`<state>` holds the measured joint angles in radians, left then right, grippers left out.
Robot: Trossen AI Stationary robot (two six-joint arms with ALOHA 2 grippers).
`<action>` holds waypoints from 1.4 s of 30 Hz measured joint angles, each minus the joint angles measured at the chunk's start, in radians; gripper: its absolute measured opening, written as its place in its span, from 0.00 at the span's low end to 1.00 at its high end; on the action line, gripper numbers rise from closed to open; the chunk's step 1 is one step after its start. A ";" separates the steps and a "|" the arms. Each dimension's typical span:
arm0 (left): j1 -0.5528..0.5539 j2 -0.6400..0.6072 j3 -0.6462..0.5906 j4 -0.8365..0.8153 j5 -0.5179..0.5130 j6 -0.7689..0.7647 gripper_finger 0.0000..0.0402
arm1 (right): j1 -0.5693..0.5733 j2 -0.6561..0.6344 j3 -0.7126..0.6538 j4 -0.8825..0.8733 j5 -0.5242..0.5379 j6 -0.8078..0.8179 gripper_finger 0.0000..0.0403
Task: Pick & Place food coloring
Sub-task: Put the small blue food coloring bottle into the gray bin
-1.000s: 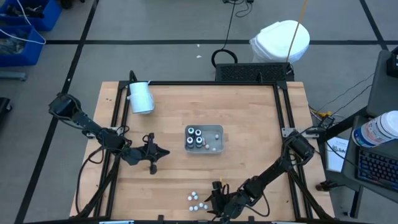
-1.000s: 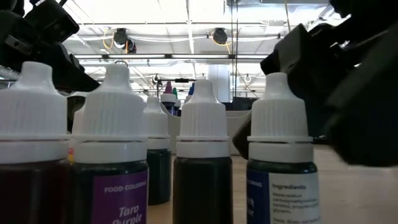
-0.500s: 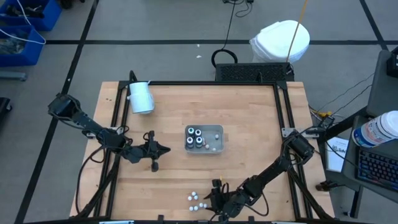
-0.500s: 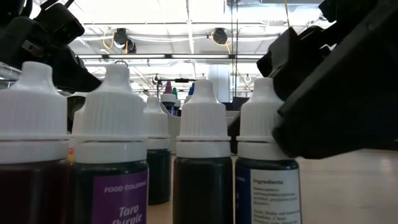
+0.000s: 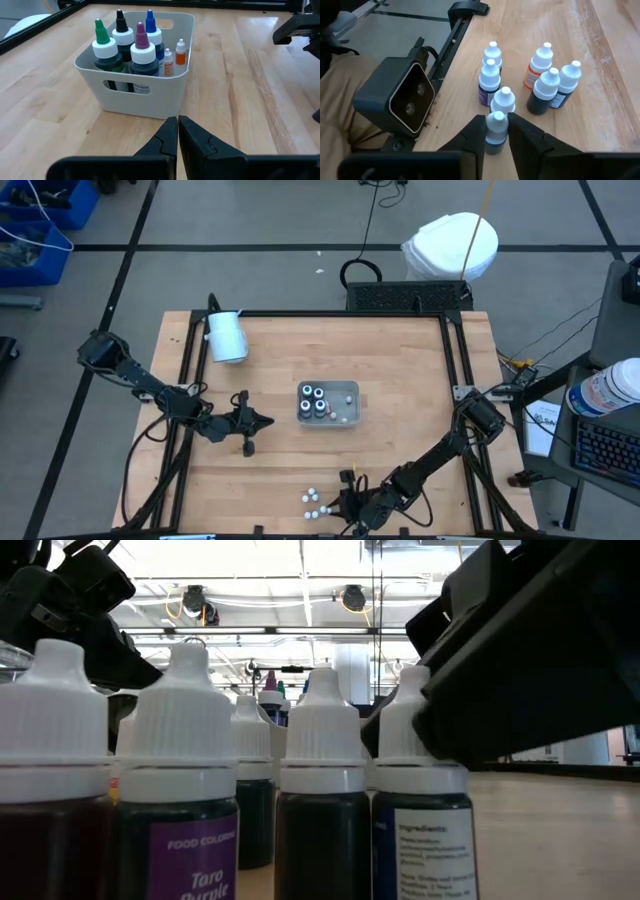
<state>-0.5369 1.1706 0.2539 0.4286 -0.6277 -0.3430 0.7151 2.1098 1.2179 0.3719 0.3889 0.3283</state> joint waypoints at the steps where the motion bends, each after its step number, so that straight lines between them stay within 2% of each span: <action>1: 0.000 0.000 0.000 0.000 0.000 -0.001 0.05 | 0.000 0.000 0.000 0.000 0.000 0.000 0.15; 11: 0.000 0.000 0.000 0.000 0.001 -0.002 0.05 | 0.000 -0.002 0.000 -0.006 -0.001 0.000 0.11; 18: 0.000 0.000 0.000 -0.007 0.001 -0.006 0.05 | 0.006 -0.091 0.000 -0.152 0.006 0.000 0.11; 23: 0.000 0.000 0.000 -0.009 0.002 -0.009 0.05 | 0.007 -0.184 0.000 -0.268 0.099 -0.033 0.11; 26: 0.000 0.000 0.000 -0.009 0.001 -0.009 0.05 | -0.011 -0.257 0.000 -0.360 0.217 -0.068 0.11; 29: 0.000 0.000 0.000 -0.009 0.000 -0.009 0.05 | -0.054 -0.336 0.000 -0.466 0.339 -0.070 0.11; 32: 0.000 0.000 0.000 -0.009 0.000 -0.007 0.05 | -0.118 -0.411 -0.003 -0.548 0.380 -0.098 0.11; 36: 0.000 0.000 0.000 -0.009 -0.001 -0.003 0.05 | -0.218 -0.505 -0.090 -0.481 0.364 -0.162 0.11; 42: 0.000 0.000 0.000 -0.021 0.000 -0.002 0.05 | -0.389 -0.617 -0.346 -0.175 0.196 -0.224 0.11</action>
<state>-0.5369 1.1706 0.2539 0.4073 -0.6280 -0.3454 0.3261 1.4924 0.8715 0.1969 0.5847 0.1044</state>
